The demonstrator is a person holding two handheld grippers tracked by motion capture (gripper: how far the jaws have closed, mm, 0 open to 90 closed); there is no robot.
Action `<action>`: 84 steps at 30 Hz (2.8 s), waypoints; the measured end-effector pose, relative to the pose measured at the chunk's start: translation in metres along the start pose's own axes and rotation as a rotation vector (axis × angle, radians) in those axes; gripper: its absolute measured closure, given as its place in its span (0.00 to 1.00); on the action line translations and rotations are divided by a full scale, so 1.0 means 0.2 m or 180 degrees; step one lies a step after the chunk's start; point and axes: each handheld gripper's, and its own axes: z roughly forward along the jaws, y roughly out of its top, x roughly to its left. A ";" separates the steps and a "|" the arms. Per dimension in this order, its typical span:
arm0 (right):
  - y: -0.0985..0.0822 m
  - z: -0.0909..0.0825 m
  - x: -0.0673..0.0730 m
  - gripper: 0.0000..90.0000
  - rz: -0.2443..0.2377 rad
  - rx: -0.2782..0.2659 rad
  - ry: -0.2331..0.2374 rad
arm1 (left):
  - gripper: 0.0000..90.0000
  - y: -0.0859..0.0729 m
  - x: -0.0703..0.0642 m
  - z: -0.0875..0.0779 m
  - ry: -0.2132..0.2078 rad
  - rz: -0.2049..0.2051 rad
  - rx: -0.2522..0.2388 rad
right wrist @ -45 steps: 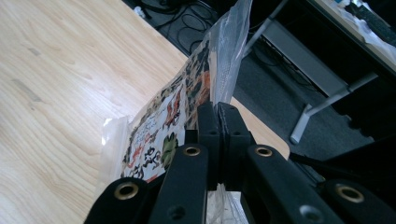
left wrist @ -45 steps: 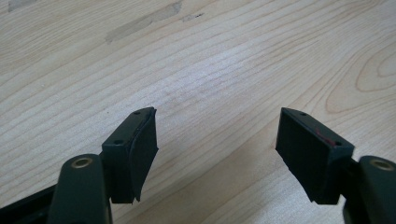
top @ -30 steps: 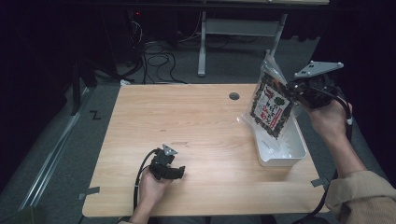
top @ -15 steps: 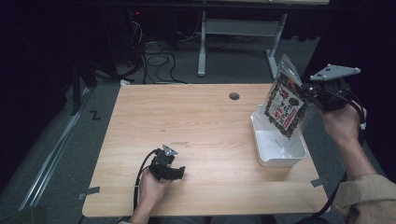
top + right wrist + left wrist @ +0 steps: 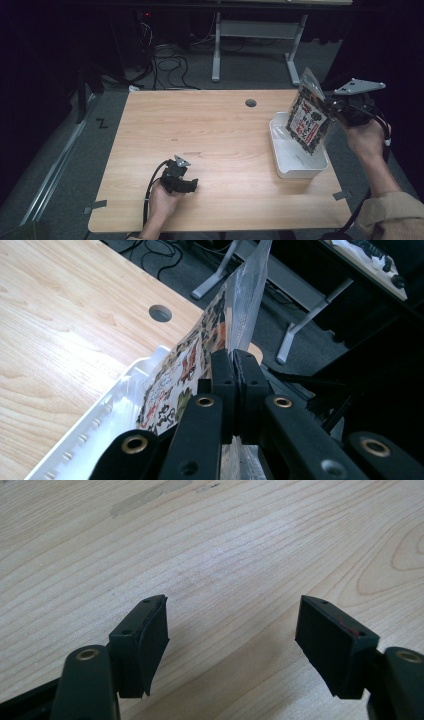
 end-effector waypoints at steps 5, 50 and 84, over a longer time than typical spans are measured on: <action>-0.06 0.04 0.01 1.00 0.0025 0.0044 0.0033 | 0.33 0.00 0.00 0.00 0.0006 0.0003 -0.0004; -0.31 0.15 -0.04 0.58 0.0397 0.0139 -0.0110 | 0.33 0.00 -0.02 0.01 -0.0002 0.0043 0.0016; -0.26 -0.03 0.31 0.52 0.0408 -0.0413 0.1017 | 0.33 0.00 -0.05 -0.01 -0.0002 0.0117 -0.0048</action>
